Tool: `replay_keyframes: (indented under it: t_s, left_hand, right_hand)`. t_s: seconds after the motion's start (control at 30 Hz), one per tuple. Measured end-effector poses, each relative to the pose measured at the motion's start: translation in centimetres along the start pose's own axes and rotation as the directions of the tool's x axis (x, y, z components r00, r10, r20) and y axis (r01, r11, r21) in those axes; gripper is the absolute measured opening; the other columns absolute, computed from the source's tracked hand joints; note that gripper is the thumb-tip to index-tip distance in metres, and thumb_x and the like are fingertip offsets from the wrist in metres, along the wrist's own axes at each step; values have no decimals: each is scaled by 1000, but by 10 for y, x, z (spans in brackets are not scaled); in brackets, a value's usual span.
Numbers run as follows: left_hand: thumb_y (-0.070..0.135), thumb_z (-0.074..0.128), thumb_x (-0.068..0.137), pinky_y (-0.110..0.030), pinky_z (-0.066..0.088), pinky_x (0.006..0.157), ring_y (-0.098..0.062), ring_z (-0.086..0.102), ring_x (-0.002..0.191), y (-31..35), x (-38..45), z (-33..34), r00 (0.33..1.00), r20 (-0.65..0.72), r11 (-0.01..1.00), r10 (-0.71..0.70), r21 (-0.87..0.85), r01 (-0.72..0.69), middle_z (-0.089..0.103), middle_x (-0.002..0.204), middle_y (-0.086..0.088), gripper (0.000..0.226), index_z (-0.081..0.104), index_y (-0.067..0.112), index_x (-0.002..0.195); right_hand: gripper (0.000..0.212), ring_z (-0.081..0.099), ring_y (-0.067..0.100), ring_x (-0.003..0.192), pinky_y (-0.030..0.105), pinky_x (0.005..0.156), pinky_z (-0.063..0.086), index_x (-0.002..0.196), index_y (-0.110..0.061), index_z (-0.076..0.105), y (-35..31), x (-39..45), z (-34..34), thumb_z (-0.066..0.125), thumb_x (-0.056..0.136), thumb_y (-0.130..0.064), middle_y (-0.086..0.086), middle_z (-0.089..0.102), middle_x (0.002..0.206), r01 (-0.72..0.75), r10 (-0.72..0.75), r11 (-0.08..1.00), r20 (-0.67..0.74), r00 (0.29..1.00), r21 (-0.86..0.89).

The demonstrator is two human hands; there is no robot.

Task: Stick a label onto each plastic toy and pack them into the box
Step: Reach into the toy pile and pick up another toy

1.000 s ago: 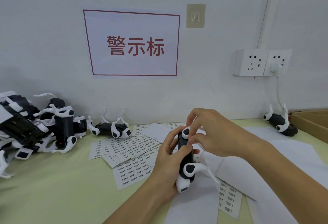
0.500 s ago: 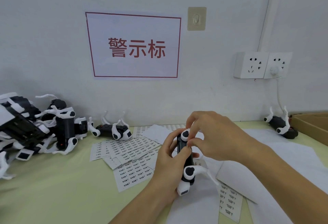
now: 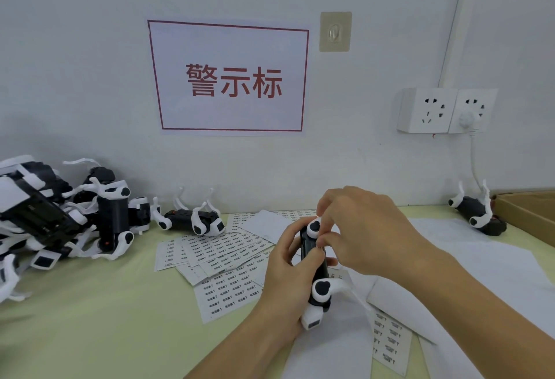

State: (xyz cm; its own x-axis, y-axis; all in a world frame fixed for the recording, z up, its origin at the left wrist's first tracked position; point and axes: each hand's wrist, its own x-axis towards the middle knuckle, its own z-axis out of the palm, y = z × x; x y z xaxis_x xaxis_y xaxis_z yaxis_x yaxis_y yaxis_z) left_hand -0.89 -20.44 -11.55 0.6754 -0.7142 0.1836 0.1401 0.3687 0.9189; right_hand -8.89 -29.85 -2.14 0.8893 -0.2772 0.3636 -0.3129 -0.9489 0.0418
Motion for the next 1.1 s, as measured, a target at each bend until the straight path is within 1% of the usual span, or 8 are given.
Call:
replay_keyframes:
  t_s: [0.17,0.3,0.43,0.53,0.7,0.83,1.0,1.1]
  left_hand:
    - [17,66,81,-32,57,69,-24,74,90,0,-1,0,1000,3,1000,-12,-14,12,72,116,-1,40,68,37,116]
    - [3,58,88,-34,57,70,-28,74,91,0,0,0,1000,-5,1000,-23,-3,23,70,119,-2,44,68,36,117]
    - [-2,55,92,-36,58,70,-31,74,91,1,0,0,998,-18,998,-60,-32,60,70,119,-3,45,70,34,114]
    - [-2,57,92,-39,57,68,-33,73,88,4,0,-1,996,-24,992,-86,-94,84,70,117,-8,41,70,32,112]
    - [5,61,92,-39,58,66,-32,70,78,6,1,-1,990,-39,981,-134,-145,127,73,108,-8,32,72,33,106]
    - [5,53,92,-39,56,63,-35,67,75,7,2,-1,984,-58,971,-167,-184,154,73,100,-11,35,71,31,108]
    - [6,49,91,-38,54,62,-34,66,72,11,2,0,981,-35,954,-190,-244,176,69,93,-16,35,72,28,106]
    - [8,50,90,-39,53,64,-33,65,68,12,1,0,980,-15,941,-200,-282,188,67,97,-18,33,71,26,109]
  right_hand:
    - [12,58,18,100,35,79,52,88,-25,71,-6,0,-1,60,88,-30,-9,66,106,-28,28,997,-5,1000,-79]
    - [14,55,19,82,29,59,39,74,-23,56,-5,-1,-4,62,86,-24,-7,61,87,-37,30,985,-48,998,-168]
    - [9,61,16,95,34,80,50,79,-30,67,11,-2,-12,65,87,-32,-12,64,104,-82,81,995,27,996,52]
    - [9,61,10,93,35,84,53,78,-35,69,21,-1,-18,66,87,-33,-15,62,104,-104,70,962,140,988,252]
    - [9,65,4,85,32,81,56,84,-34,73,32,1,-22,66,89,-33,-12,67,96,-91,42,936,149,988,339]
    - [12,61,-3,78,14,67,47,85,-38,74,34,0,-24,64,90,-32,-26,65,83,-41,-23,935,174,985,353]
    - [19,53,-5,58,11,55,41,100,-51,71,29,-3,-32,62,91,-36,-24,65,77,-24,-119,915,325,938,403]
    - [40,52,-9,61,16,61,41,118,-69,51,21,-7,-36,58,94,-38,-26,67,80,-14,-166,934,467,869,358]
